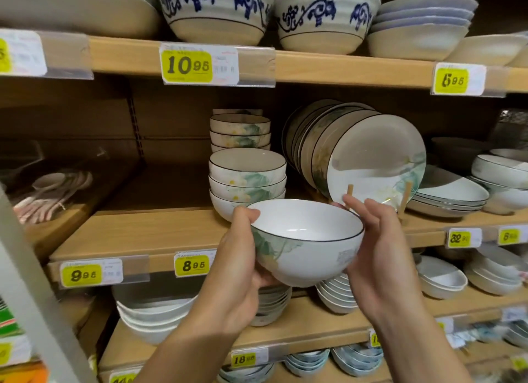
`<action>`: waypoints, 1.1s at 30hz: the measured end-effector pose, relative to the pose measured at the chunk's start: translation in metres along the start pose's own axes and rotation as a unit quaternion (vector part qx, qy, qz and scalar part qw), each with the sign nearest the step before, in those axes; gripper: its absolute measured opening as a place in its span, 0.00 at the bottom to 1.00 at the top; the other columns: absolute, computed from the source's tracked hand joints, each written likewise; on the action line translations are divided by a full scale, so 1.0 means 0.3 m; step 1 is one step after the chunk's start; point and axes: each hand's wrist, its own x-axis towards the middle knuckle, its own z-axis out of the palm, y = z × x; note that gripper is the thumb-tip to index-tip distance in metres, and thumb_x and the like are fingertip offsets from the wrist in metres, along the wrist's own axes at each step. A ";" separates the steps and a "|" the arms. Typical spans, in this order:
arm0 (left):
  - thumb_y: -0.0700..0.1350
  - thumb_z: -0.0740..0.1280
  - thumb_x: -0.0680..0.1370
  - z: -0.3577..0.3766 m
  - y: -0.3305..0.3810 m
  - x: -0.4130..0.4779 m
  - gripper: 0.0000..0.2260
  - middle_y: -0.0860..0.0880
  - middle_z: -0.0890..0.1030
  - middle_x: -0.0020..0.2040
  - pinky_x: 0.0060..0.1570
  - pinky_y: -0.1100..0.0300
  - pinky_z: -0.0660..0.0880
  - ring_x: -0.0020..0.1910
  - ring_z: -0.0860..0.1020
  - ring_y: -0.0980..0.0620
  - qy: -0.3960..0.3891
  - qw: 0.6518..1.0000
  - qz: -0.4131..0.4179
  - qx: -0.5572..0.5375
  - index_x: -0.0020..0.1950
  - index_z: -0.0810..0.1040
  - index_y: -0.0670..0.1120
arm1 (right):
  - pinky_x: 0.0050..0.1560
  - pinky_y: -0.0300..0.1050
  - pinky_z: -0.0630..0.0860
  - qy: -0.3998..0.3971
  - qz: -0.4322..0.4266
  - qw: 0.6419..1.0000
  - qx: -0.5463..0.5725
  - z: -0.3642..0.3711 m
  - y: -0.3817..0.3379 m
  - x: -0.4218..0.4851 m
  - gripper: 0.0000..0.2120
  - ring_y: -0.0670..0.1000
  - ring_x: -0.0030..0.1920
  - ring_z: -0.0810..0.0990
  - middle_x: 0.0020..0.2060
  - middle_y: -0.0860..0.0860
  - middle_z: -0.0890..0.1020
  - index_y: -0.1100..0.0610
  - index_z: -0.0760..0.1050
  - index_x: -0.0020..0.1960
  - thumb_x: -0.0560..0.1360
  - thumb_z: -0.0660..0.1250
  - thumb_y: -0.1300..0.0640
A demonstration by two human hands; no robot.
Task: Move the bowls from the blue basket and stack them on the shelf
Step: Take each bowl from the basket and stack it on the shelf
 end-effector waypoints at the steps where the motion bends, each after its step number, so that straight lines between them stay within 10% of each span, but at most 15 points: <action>1: 0.53 0.57 0.80 0.004 -0.001 -0.009 0.14 0.48 0.84 0.56 0.53 0.41 0.79 0.54 0.82 0.46 0.022 1.000 0.017 0.002 0.63 0.75 0.53 | 0.55 0.47 0.76 -0.006 -0.040 0.999 -0.028 0.002 0.023 -0.035 0.25 0.46 0.56 0.82 0.57 0.48 0.83 0.49 0.78 0.62 0.66 0.70 0.45; 5: 0.63 0.65 0.72 0.009 -0.013 -0.050 0.24 0.50 0.82 0.59 0.56 0.41 0.78 0.56 0.82 0.49 0.005 0.998 0.054 0.024 0.66 0.73 0.57 | 0.60 0.48 0.76 0.009 -0.082 0.993 -0.079 0.051 0.074 -0.092 0.37 0.44 0.58 0.81 0.61 0.44 0.80 0.40 0.71 0.68 0.59 0.71 0.40; 11: 0.61 0.67 0.70 -0.093 0.069 -0.057 0.31 0.56 0.79 0.64 0.56 0.48 0.79 0.62 0.78 0.56 -0.105 0.983 0.104 0.108 0.72 0.71 0.55 | 0.60 0.57 0.75 0.008 0.011 1.000 0.002 0.077 -0.031 -0.043 0.13 0.52 0.46 0.85 0.45 0.53 0.86 0.54 0.79 0.50 0.73 0.64 0.47; 19: 0.58 0.75 0.67 -0.151 0.172 -0.033 0.34 0.50 0.83 0.59 0.54 0.61 0.78 0.59 0.81 0.52 -0.144 0.967 0.171 0.125 0.71 0.72 0.50 | 0.59 0.52 0.79 -0.187 0.013 0.982 0.021 0.126 -0.048 -0.049 0.44 0.57 0.59 0.81 0.58 0.59 0.82 0.60 0.74 0.63 0.54 0.82 0.39; 25: 0.54 0.76 0.68 -0.170 0.312 0.008 0.21 0.47 0.84 0.57 0.53 0.56 0.77 0.59 0.80 0.51 -0.163 0.957 0.204 0.128 0.59 0.82 0.50 | 0.62 0.50 0.77 -0.309 -0.038 0.950 -0.001 0.208 -0.101 0.018 0.36 0.58 0.62 0.80 0.60 0.60 0.81 0.63 0.81 0.58 0.55 0.84 0.46; 33: 0.46 0.78 0.68 -0.186 0.467 0.143 0.27 0.46 0.83 0.59 0.53 0.56 0.79 0.59 0.81 0.49 -0.202 0.935 0.219 0.193 0.65 0.77 0.44 | 0.61 0.43 0.76 -0.384 -0.076 0.912 -0.118 0.280 -0.205 0.190 0.48 0.55 0.63 0.78 0.60 0.58 0.81 0.66 0.71 0.67 0.53 0.85 0.49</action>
